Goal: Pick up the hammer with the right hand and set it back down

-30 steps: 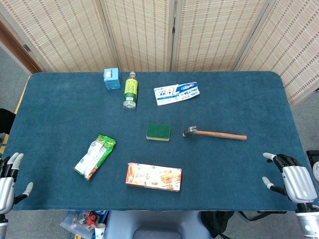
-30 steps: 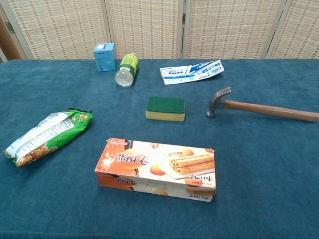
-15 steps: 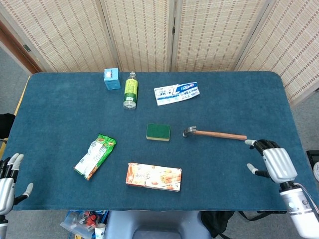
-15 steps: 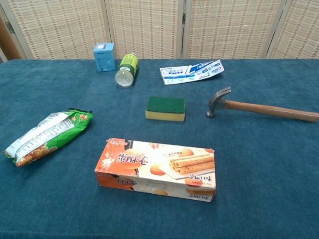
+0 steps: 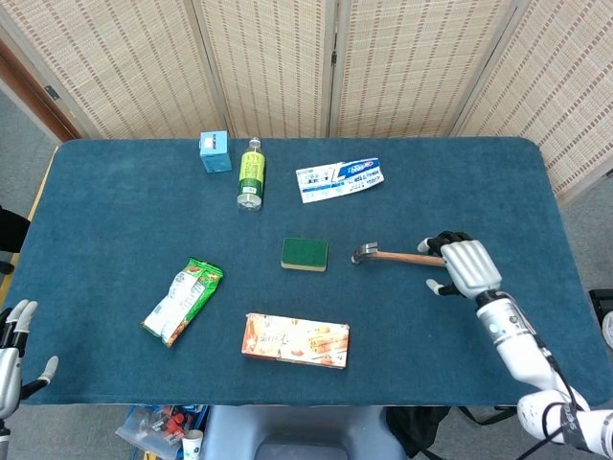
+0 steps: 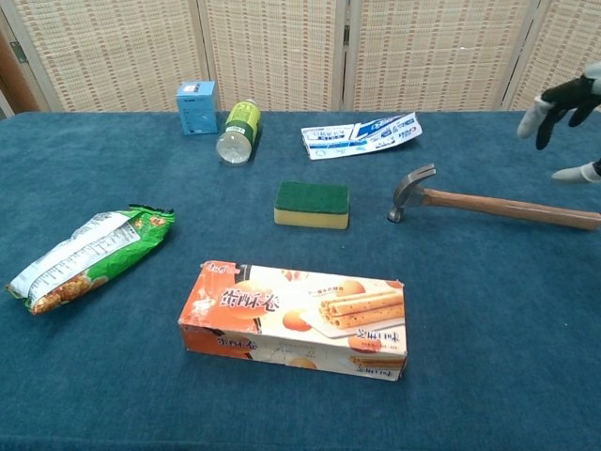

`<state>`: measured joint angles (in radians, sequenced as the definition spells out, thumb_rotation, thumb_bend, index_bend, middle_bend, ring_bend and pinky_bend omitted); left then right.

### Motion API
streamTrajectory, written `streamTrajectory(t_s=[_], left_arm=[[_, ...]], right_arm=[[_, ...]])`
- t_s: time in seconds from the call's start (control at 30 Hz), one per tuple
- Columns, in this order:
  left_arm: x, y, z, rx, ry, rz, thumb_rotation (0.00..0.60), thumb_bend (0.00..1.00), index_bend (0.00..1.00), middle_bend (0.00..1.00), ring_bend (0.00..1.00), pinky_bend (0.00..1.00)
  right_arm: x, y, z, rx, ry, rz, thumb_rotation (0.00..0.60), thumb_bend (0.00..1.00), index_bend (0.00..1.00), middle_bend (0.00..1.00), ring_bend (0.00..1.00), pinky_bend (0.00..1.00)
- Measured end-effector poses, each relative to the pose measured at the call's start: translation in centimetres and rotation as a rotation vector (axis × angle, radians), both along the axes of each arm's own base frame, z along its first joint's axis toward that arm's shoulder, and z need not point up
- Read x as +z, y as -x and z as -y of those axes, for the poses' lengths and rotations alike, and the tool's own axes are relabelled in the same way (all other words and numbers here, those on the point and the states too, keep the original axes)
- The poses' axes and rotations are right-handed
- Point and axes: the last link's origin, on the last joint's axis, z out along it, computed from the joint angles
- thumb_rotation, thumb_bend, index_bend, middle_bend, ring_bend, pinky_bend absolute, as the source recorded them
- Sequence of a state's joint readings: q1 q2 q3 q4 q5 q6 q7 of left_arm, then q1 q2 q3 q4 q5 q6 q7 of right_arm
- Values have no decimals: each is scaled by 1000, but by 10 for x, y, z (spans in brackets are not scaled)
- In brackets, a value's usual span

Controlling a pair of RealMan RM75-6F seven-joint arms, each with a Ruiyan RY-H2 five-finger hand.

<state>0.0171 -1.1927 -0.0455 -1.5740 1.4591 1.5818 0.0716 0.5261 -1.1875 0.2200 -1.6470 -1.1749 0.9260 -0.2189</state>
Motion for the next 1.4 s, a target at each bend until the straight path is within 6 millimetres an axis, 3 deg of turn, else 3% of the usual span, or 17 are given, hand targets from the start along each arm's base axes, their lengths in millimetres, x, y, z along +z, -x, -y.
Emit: streamTrajectory(t_s=[0.27, 0.57, 0.87, 1.4], left_arm=[[-1, 2, 2, 13, 1, -3, 600, 295, 30, 38, 48, 0], [-2, 3, 2, 25, 4, -6, 600, 295, 29, 38, 48, 0], [-2, 4, 3, 35, 3, -9, 600, 296, 29, 38, 48, 0], [-1, 6, 3, 42, 0, -9, 600, 295, 29, 38, 48, 0]], right_arm=[[-34, -15, 39, 24, -29, -43, 600, 226, 313, 362, 157, 168], [-69, -10, 64, -3, -66, -93, 600, 226, 313, 362, 157, 168], [-96, -4, 72, -22, -108, -123, 600, 253, 313, 362, 157, 168], [-110, 0, 77, -49, -147, -131, 600, 391, 326, 399, 157, 168]])
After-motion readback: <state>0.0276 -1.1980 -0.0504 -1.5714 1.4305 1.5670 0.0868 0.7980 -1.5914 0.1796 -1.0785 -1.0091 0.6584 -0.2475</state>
